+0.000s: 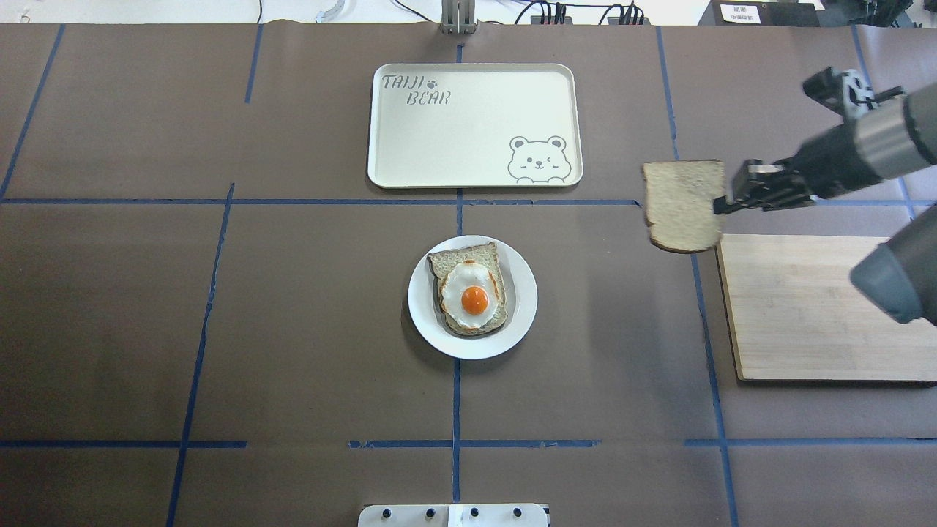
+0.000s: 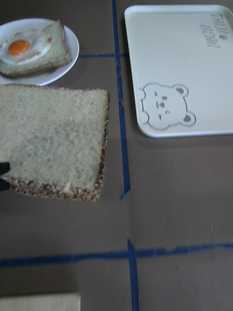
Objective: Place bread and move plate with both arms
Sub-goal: 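Carry the bread slice with the right gripper and lay it on the egg toast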
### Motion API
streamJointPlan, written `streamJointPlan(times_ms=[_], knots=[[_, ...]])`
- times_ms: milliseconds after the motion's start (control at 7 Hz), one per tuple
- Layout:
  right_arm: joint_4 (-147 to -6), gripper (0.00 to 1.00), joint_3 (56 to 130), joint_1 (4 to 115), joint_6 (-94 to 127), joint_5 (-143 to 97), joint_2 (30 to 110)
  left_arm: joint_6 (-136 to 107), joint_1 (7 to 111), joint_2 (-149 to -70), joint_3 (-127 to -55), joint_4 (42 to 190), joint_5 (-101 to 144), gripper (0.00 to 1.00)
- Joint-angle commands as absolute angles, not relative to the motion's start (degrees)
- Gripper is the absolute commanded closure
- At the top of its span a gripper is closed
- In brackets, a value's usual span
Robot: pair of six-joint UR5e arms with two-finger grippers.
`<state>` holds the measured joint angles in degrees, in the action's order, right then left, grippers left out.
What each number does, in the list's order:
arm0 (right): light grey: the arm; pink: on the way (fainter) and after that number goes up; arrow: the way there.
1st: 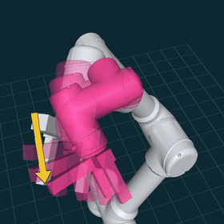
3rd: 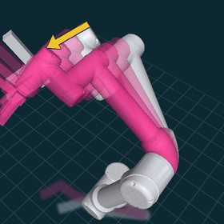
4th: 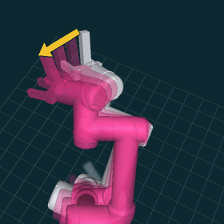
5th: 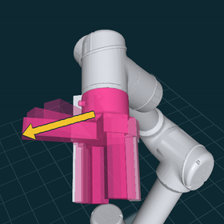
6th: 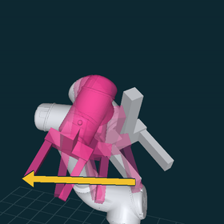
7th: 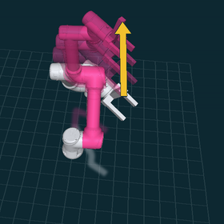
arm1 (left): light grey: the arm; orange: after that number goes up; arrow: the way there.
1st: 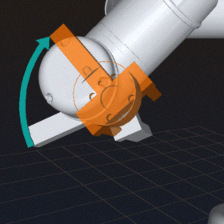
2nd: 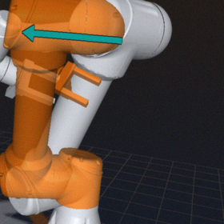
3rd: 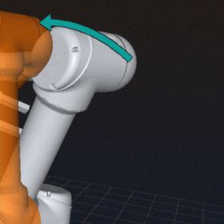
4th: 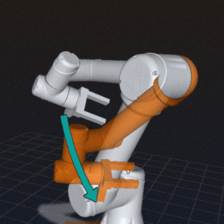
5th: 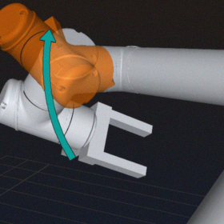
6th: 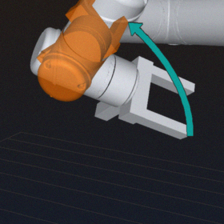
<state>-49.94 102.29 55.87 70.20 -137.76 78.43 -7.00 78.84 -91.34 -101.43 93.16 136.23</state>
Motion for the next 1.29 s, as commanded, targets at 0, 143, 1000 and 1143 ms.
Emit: streamJointPlan(times_ms=[0, 143, 1000, 1143], knots=[[-50.2, 1.0, 100.5, 43.2, 79.9, -123.9, 66.7, -6.9, 78.8, -91.6, -101.2, 93.3, 136.2, 0.0], [-50.0, 1.0, 97.7, 39.5, 82.1, -119.8, 61.7, -6.9, 78.8, -91.8, -100.6, 93.3, 136.2, 0.0], [-49.6, 1.0, 93.7, 29.8, 84.0, -110.4, 61.5, -6.9, 78.8, -91.8, -100.9, 93.3, 136.2, 0.0], [-49.6, 1.0, 93.7, 30.0, 84.0, -110.6, 62.0, -6.9, 78.8, -91.8, -100.8, 93.3, 136.2, 0.0]])
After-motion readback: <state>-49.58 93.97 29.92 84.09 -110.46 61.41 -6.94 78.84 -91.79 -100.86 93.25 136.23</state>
